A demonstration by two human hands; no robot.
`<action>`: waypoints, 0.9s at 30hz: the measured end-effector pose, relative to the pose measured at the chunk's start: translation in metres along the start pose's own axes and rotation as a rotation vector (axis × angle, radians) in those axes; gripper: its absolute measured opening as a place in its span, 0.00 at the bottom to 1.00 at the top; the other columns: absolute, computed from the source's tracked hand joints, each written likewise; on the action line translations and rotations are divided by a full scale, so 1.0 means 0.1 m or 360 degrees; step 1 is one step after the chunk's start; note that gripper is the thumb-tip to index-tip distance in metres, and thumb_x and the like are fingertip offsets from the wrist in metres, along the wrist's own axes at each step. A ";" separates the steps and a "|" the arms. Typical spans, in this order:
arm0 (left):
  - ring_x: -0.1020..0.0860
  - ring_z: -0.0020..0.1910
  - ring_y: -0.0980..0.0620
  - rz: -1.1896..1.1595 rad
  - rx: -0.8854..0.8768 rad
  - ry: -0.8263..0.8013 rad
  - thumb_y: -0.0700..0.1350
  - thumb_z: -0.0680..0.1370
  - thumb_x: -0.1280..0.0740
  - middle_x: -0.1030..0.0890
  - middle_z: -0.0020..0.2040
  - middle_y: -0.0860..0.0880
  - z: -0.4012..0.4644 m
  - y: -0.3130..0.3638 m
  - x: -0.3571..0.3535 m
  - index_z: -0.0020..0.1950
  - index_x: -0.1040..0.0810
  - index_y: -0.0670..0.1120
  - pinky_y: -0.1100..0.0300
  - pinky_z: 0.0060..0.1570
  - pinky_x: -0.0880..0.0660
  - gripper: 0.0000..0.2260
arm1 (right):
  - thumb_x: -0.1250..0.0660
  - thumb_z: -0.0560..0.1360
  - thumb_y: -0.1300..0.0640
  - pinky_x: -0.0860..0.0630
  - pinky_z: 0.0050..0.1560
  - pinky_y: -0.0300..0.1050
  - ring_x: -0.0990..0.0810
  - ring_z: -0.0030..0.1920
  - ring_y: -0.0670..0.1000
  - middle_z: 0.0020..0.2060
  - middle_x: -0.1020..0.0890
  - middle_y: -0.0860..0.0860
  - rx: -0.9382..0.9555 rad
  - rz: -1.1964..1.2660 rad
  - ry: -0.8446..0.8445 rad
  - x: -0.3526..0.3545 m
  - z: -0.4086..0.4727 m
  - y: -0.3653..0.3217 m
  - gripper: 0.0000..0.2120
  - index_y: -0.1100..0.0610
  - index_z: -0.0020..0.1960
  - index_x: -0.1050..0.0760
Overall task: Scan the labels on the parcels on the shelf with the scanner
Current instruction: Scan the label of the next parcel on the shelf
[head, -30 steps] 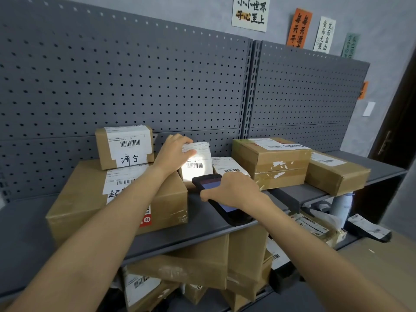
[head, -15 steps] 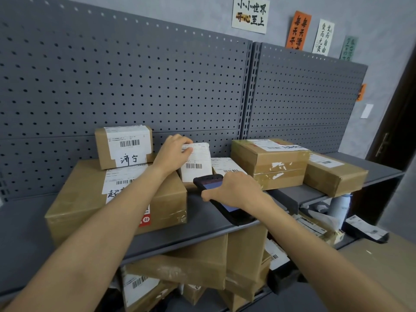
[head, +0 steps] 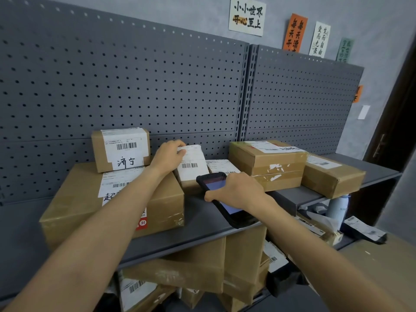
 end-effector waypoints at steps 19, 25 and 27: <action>0.20 0.53 0.44 0.0209 0.0005 -0.0524 0.47 0.81 0.43 0.17 0.57 0.44 0.26 0.25 -0.34 0.57 0.20 0.42 0.51 0.52 0.24 0.15 | 0.31 0.68 0.38 0.43 0.28 0.44 0.37 0.32 0.53 0.28 0.37 0.51 -0.0054 0.0015 0.0053 0.24 0.33 0.45 0.26 0.55 0.29 0.41; 0.23 0.60 0.47 0.0203 0.0064 -0.0716 0.58 0.79 0.41 0.20 0.62 0.47 0.34 0.39 -0.60 0.61 0.21 0.45 0.50 0.61 0.26 0.21 | 0.31 0.67 0.38 0.40 0.28 0.43 0.32 0.34 0.54 0.29 0.33 0.51 -0.0145 -0.0031 0.0083 0.31 0.42 0.65 0.25 0.56 0.30 0.38; 0.23 0.60 0.47 0.0170 0.0074 -0.0745 0.59 0.79 0.41 0.20 0.62 0.47 0.35 0.40 -0.65 0.60 0.21 0.45 0.50 0.62 0.26 0.22 | 0.31 0.67 0.38 0.40 0.28 0.43 0.32 0.35 0.54 0.30 0.33 0.50 -0.0157 -0.0021 0.0064 0.31 0.44 0.71 0.25 0.56 0.31 0.38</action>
Point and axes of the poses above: each hand's wrist, its own z-axis towards the middle knuckle, its own x-axis out of the back of the hand, y = z × x, the point moved 2 cm from there along z, towards the middle knuckle
